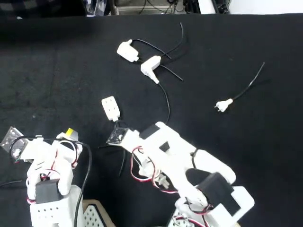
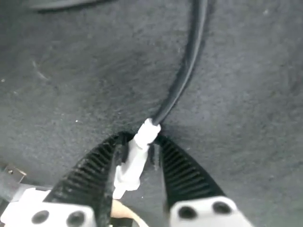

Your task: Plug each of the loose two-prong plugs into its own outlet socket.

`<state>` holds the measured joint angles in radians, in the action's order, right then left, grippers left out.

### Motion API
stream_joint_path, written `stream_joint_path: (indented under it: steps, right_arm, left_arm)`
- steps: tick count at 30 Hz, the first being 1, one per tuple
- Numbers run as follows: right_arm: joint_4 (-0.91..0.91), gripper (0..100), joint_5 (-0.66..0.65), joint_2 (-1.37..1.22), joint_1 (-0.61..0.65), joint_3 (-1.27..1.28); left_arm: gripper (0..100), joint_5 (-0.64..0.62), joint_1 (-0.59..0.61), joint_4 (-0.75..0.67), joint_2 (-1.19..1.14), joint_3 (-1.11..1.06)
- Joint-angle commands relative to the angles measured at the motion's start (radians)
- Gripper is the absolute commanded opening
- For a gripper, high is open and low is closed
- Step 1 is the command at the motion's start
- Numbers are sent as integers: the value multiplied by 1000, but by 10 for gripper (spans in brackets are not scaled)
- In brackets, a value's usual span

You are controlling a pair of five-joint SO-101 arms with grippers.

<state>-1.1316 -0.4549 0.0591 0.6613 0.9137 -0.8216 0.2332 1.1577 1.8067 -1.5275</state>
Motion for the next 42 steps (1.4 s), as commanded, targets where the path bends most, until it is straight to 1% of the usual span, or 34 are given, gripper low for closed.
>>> stream_joint_path:
  steps: [1,8,11,16,22,29,32,34,37,40,42]
  right_arm:
    - [5,12,12,-50,-9,13]
    - [15,11,6,85,-14,19]
    - [-32,11,6,211,-18,-4]
    - [-126,11,8,444,-80,-71]
    - [-183,11,12,648,-91,-153]
    - [-180,11,14,737,-91,-240]
    - [-130,11,14,742,-89,-259]
    - [-95,11,15,742,-89,-260]
    - [-51,11,58,742,-66,-255]
    - [25,11,78,743,-15,-223]
    - [103,11,83,743,15,-185]
  left_arm:
    - [130,5,2,2,8,53]
    - [130,3,-1,-46,8,36]
    - [130,3,-1,-48,8,35]
    - [130,3,-2,-48,8,39]
    - [130,3,-99,-46,8,33]
    - [130,3,-113,-46,8,33]
    - [130,3,-196,-43,8,31]
    - [130,3,-280,-41,8,25]
    - [132,8,-414,-48,8,-1]
    - [131,84,-524,-48,8,-24]
    - [130,129,-573,-48,8,-36]
